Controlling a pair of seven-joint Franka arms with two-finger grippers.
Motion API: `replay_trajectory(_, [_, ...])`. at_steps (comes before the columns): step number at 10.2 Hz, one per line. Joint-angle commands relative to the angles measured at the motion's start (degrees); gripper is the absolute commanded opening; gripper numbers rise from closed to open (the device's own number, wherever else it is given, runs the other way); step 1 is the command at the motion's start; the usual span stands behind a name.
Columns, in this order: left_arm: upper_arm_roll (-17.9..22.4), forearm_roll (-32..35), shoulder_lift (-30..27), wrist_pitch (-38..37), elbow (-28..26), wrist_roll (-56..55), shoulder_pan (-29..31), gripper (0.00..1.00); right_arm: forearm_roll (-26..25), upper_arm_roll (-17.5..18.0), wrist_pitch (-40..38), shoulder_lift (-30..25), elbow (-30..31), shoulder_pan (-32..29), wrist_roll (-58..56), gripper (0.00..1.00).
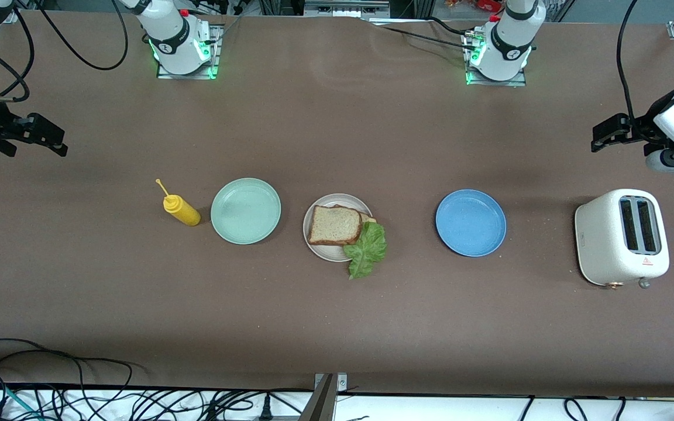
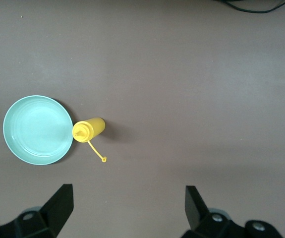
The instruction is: Make sandwich on beige plate with both arms
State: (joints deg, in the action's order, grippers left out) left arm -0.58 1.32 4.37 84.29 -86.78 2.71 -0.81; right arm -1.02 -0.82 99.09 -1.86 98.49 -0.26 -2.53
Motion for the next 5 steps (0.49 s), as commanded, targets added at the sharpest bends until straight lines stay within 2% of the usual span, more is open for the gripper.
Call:
replay_trajectory(1, [-0.7,1.5,0.0,-0.2,0.4,-0.3,0.5,1.00,0.8,-0.1,-0.9,0.3,-0.8,-0.4,-0.3,1.00])
replay_trajectory(5, [-0.7,1.6,0.0,-0.1,0.4,-0.3,0.5,1.00,0.8,-0.1,-0.9,0.3,-0.8,-0.6,-0.5,1.00])
